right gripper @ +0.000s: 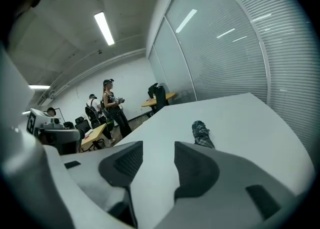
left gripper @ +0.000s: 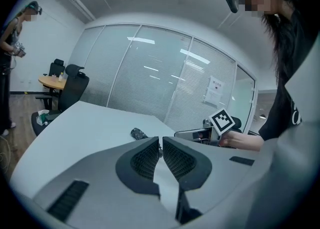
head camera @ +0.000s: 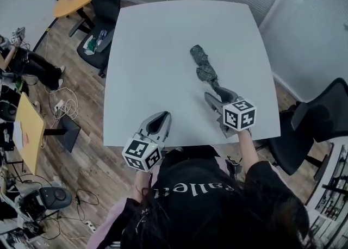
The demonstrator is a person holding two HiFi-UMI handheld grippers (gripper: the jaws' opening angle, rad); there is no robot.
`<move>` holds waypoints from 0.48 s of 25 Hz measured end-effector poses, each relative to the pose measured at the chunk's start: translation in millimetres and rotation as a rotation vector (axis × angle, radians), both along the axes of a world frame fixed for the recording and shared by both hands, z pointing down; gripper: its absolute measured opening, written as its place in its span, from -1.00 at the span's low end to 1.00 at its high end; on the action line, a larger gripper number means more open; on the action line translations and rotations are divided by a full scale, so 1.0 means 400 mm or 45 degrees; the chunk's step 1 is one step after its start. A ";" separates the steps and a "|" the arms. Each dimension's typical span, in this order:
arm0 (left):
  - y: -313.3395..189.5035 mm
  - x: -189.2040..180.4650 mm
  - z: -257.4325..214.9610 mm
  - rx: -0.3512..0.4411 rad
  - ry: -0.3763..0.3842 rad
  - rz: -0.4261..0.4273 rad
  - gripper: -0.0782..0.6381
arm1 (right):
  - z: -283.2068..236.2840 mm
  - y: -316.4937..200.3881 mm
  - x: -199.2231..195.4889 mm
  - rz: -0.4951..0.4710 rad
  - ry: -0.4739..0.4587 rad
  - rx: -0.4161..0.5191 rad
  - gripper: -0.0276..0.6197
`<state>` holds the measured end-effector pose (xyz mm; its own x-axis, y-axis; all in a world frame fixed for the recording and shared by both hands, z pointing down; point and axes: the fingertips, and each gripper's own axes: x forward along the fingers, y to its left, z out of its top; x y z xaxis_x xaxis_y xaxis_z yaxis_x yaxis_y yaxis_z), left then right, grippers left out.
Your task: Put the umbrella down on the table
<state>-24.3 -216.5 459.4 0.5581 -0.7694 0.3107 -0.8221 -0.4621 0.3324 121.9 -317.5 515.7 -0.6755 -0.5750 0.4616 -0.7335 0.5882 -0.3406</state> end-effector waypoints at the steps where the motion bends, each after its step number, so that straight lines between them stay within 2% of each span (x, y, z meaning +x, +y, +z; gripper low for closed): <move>1: 0.008 0.001 0.001 -0.001 0.001 0.012 -0.71 | -0.008 0.023 -0.008 0.003 -0.004 0.009 -0.29; 7: 0.051 0.000 -0.015 0.012 0.010 0.068 -0.71 | -0.042 0.143 -0.066 0.031 -0.076 0.016 -0.43; 12: 0.102 -0.005 -0.040 0.042 0.029 0.112 -0.71 | -0.064 0.228 -0.110 0.036 -0.079 0.041 -0.52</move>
